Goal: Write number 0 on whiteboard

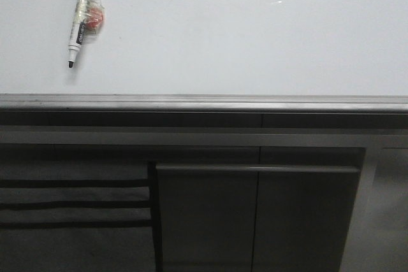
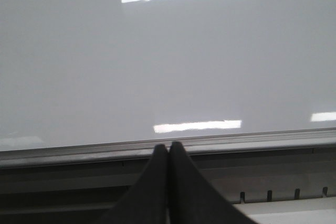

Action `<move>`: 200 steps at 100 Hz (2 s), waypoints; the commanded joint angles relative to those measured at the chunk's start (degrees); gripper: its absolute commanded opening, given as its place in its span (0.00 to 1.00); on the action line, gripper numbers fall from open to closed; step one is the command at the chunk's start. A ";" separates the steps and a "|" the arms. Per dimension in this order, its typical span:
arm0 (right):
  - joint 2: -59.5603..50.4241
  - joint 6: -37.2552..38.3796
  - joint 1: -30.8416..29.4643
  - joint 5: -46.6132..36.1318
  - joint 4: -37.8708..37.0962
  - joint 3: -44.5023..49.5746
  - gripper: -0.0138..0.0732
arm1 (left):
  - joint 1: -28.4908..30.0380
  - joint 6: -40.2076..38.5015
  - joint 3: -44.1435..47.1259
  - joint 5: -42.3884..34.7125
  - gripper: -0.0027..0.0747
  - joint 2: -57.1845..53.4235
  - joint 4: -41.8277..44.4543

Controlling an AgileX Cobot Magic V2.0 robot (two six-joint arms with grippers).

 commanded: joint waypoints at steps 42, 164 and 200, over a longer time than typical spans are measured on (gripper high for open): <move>-1.10 -0.07 -0.34 -4.63 -0.68 0.71 0.07 | -0.54 -0.42 1.44 -4.39 0.01 -1.34 -0.04; 13.14 -6.66 -0.34 31.14 -2.45 -32.09 0.07 | -0.54 0.06 -30.43 28.69 0.01 15.15 2.18; 24.31 -7.20 -0.34 34.91 -0.07 -39.24 0.07 | -0.54 0.06 -34.34 29.03 0.01 26.59 1.90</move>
